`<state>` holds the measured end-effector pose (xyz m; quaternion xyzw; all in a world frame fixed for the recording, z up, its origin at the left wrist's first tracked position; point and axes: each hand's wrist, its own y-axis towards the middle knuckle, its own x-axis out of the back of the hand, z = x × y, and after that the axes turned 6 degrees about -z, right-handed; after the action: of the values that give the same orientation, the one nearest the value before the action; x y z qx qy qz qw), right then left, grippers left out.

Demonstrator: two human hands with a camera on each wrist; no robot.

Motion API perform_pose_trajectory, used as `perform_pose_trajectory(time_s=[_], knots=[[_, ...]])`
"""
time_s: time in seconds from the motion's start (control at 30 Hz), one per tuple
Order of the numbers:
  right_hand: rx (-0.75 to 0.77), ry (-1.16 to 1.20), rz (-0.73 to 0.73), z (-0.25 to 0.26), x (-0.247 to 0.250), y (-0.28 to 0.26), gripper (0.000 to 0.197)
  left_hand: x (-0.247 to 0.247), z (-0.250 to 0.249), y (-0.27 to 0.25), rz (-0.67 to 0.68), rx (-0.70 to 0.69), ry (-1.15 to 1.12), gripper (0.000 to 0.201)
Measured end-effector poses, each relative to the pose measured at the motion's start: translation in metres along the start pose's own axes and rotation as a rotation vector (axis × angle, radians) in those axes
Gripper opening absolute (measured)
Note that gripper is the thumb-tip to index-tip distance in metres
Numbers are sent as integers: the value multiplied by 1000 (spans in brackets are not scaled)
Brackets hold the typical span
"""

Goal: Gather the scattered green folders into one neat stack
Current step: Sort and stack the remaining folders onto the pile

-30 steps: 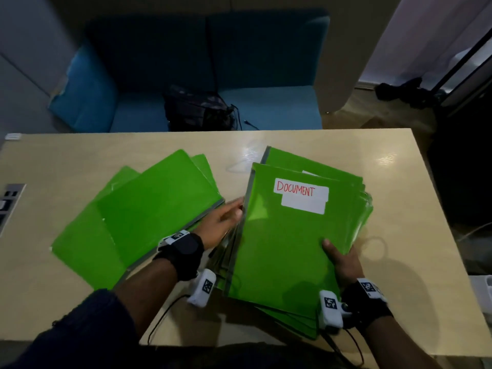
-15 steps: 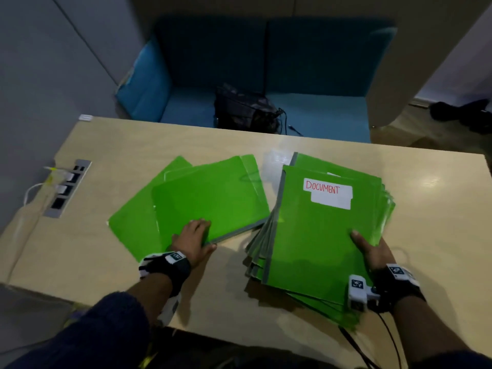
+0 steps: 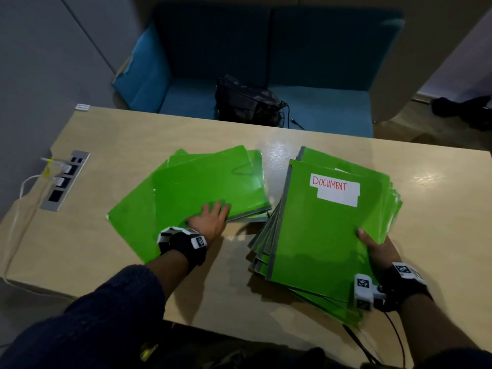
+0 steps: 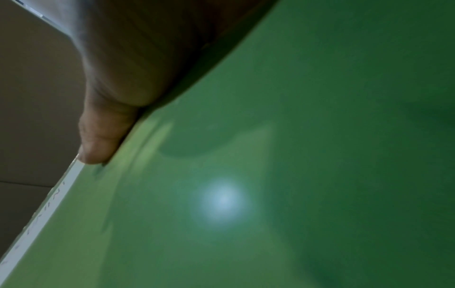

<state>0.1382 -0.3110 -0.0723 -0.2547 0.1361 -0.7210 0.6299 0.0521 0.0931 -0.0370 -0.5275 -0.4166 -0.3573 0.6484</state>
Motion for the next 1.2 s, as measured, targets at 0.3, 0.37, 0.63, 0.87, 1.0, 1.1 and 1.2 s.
perform_pose_trajectory(time_s=[0.3, 0.37, 0.63, 0.87, 1.0, 1.1, 1.2], knots=[[-53, -27, -29, 2, -1, -2, 107, 21, 51, -15, -75, 164, -3, 55], [-52, -15, -54, -12, 6, 10, 113, 4, 48, -20, -31, 217, -17, 59], [-58, -58, -60, 5, -4, -8, 50, -36, 49, -27, 40, 356, 0, 69], [-33, -40, -30, 4, -2, -11, 65, -27, 51, -23, 25, 343, 51, 48], [-51, -36, -60, 2, -2, -8, 48, -9, 64, -19, -32, 296, 33, 38], [-62, -51, -66, 0, 0, -3, 48, 22, 69, -12, -1, 310, -24, 43], [-43, -68, -59, -2, 0, -3, 52, 71, 76, -1, -119, 270, -85, 52]])
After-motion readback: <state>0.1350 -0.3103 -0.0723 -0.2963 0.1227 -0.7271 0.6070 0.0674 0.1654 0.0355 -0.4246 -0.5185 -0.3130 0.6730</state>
